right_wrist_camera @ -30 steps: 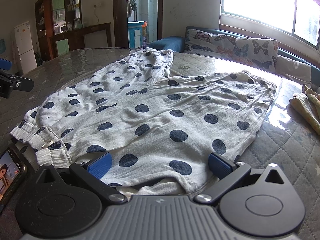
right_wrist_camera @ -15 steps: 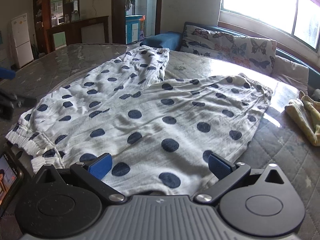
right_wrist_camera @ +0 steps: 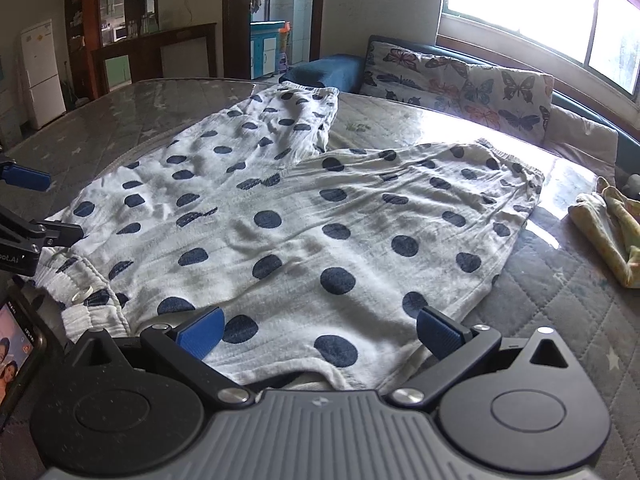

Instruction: Fold clothes

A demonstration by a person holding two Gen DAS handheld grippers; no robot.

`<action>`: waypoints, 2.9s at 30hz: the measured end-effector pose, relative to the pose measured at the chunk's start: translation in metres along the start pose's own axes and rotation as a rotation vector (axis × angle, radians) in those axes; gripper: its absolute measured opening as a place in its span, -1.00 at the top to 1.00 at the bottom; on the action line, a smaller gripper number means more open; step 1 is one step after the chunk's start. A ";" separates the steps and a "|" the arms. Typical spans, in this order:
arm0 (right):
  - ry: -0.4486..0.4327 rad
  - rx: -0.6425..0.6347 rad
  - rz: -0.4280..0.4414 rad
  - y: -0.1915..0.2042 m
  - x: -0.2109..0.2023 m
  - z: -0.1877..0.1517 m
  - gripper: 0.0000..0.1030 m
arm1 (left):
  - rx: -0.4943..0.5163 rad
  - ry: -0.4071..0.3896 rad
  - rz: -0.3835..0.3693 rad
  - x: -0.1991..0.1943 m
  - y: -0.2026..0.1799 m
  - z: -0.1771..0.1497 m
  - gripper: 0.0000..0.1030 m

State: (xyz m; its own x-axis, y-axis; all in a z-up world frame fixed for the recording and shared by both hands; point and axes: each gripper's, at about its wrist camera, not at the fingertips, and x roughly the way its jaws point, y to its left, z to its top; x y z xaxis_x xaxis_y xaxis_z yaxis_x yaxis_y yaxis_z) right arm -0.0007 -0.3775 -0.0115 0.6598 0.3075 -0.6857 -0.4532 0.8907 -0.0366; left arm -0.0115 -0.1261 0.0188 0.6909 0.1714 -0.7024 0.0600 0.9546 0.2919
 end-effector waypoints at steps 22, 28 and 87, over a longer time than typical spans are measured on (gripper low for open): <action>-0.007 0.293 -0.060 -0.121 0.005 0.061 -0.76 | 0.384 -0.230 -0.560 -0.073 -0.089 -0.004 -0.71; -0.013 0.435 -0.056 -0.180 0.031 0.077 -0.50 | 0.443 -0.216 -0.601 -0.067 -0.107 -0.008 -0.51; -0.192 0.714 -0.074 -0.221 0.124 0.237 0.93 | -0.054 -0.230 -0.672 -0.054 0.033 0.000 0.82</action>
State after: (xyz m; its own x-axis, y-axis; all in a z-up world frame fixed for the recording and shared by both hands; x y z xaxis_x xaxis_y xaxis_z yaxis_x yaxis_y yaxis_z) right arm 0.3239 -0.4565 0.0839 0.7964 0.2331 -0.5580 0.0533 0.8921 0.4487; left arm -0.0465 -0.1037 0.0662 0.6521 -0.5083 -0.5624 0.4943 0.8476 -0.1929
